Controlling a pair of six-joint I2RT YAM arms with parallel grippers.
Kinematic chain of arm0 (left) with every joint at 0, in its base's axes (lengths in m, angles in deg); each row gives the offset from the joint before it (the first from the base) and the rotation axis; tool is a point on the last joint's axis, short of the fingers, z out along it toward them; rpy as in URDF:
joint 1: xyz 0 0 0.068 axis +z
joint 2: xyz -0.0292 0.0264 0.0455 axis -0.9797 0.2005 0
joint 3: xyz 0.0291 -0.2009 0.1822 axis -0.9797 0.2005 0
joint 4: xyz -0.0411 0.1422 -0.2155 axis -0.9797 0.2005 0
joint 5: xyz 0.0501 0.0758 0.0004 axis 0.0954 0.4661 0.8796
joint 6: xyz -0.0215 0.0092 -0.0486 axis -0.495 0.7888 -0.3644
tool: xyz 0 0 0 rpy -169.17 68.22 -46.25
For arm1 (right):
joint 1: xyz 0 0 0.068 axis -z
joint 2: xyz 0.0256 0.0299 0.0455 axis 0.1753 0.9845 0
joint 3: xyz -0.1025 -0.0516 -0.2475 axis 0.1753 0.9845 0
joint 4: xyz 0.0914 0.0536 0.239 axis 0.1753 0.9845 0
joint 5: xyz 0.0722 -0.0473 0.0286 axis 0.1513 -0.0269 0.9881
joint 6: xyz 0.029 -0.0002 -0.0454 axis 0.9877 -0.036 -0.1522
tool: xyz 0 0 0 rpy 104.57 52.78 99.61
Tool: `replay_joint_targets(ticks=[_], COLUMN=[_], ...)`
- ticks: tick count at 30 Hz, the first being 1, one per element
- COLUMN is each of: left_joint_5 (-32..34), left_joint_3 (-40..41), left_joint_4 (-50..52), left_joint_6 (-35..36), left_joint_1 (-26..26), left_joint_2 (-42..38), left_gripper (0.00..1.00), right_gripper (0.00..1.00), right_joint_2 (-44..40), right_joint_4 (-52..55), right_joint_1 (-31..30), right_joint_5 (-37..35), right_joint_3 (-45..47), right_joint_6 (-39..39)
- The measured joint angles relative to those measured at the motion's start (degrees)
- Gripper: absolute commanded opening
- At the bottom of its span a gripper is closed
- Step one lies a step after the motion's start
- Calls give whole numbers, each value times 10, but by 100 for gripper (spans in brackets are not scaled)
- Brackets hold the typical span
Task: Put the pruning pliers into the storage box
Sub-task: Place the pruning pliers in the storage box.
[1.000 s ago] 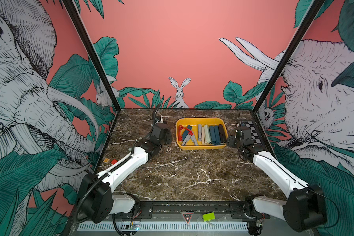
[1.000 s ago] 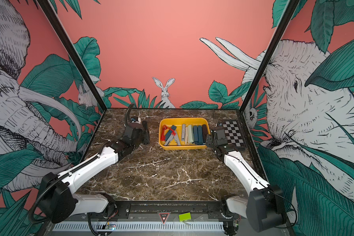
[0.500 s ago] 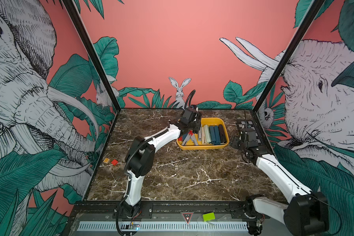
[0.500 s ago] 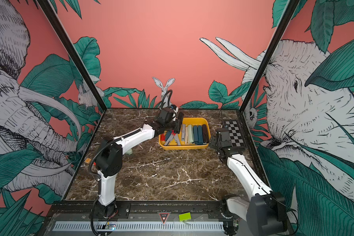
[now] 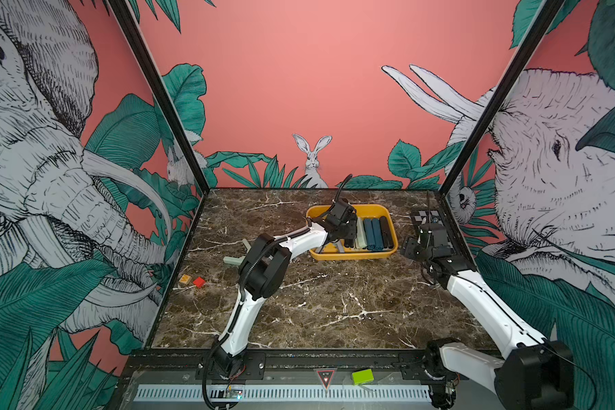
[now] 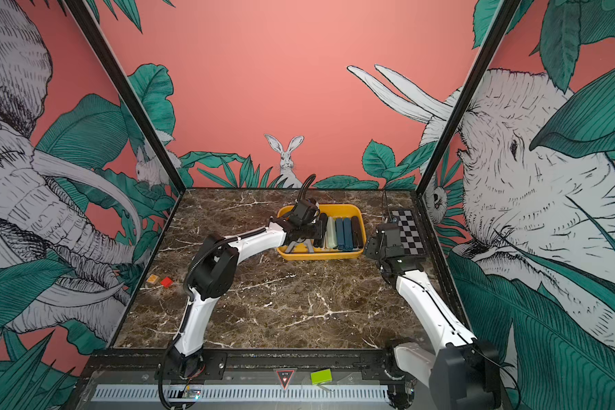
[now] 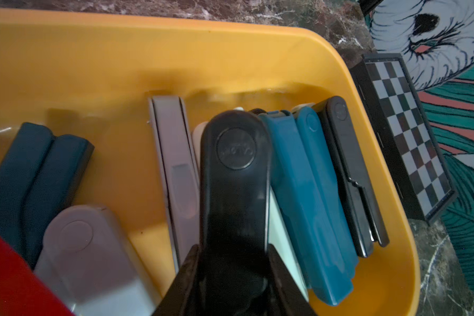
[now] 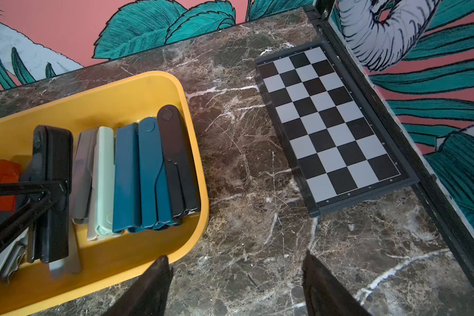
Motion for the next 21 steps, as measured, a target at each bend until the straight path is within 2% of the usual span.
replay_joint_targets(ticks=[10,17,21], left_joint_5=[2,-4,-4], left_joint_3=[-29,-42,-42], left_joint_4=[-8,-6,-5], left_joint_6=[-64,-100,-112], left_joint_1=[0,-1,-1], left_joint_2=[22,51,52], left_gripper=[15,24,37], right_gripper=[74,74,74], right_joint_2=[0,-6,-14], right_joint_4=[2,2,2], right_joint_1=[2,3,6], right_joint_5=[4,4,4], right_joint_3=[10,10,10], right_joint_6=[0,-1,-1])
